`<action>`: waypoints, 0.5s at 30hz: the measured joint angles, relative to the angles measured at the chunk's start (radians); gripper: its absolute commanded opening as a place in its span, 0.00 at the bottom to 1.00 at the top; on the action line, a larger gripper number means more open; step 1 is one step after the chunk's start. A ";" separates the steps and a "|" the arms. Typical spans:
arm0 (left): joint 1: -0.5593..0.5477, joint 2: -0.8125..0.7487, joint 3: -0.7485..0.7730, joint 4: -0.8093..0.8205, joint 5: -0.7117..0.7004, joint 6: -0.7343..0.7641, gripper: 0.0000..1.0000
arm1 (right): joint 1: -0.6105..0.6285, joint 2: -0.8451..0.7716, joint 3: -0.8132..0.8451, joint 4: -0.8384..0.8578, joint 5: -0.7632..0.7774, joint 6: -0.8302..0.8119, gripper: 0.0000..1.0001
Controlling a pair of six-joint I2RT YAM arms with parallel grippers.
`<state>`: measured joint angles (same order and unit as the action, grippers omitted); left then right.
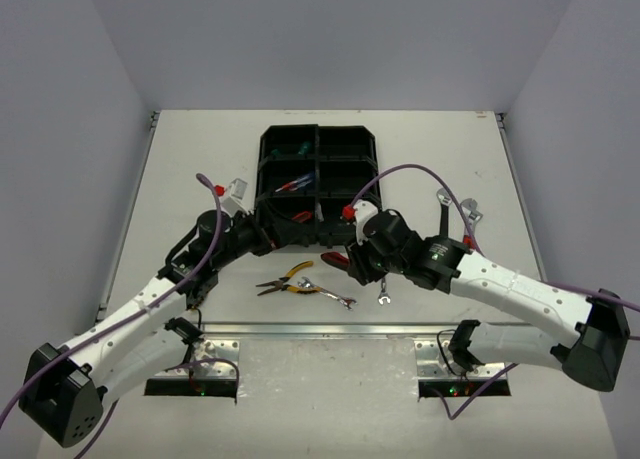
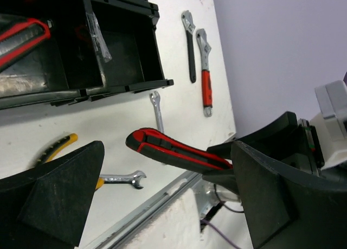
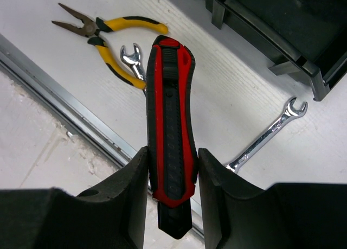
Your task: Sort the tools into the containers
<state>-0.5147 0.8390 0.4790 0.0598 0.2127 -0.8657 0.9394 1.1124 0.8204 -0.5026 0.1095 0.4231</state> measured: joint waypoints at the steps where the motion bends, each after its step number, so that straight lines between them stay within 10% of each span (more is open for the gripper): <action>1: -0.003 -0.002 -0.013 0.010 -0.004 -0.027 1.00 | 0.000 -0.014 0.000 0.004 -0.003 0.000 0.00; 15: -0.245 0.062 -0.128 0.104 -0.161 -0.478 1.00 | 0.000 -0.066 0.011 0.078 -0.047 -0.011 0.00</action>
<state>-0.7595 0.9011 0.3511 0.1636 0.0520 -1.3441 0.9394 1.0461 0.8310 -0.4246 0.0625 0.4119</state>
